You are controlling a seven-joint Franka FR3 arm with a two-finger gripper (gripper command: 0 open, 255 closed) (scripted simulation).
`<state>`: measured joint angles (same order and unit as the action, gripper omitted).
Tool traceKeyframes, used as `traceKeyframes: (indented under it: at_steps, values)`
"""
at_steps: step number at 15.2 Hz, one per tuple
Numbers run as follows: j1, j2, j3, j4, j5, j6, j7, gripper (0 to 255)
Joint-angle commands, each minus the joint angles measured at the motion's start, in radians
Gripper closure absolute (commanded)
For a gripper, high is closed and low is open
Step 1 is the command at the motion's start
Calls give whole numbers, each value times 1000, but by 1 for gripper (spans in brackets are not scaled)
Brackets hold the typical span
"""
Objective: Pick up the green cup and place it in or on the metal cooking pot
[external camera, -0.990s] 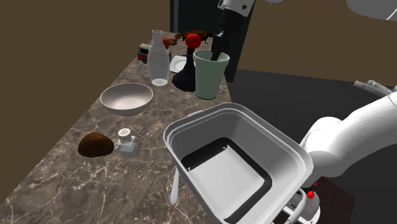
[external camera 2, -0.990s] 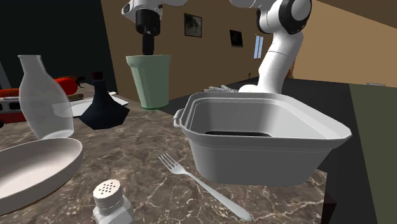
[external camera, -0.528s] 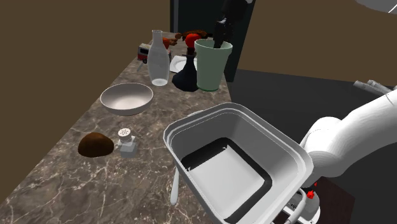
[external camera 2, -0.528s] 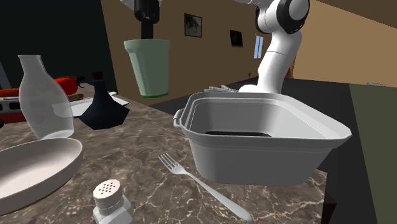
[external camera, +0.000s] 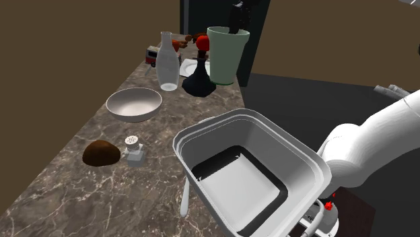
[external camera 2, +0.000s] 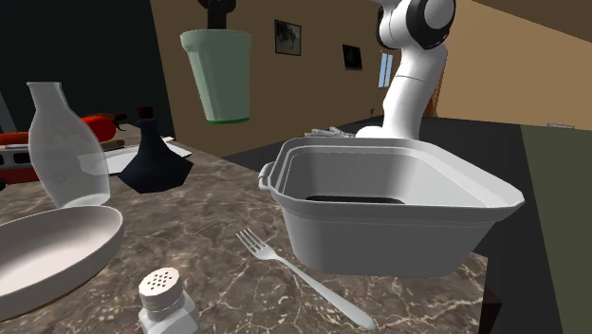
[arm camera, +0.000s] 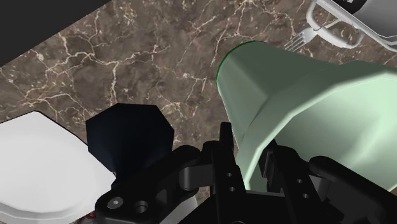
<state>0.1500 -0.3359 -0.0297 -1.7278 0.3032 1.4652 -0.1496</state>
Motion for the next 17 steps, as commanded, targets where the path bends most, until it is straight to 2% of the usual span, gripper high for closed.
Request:
traceKeyframes:
  at_steps: [1,7,17]
  values:
    - [1,14,-2,43,1,-27,8,255]
    - [2,56,-7,162,5,-102,28,255]
    - [46,-188,114,1,46,-129,212,255]
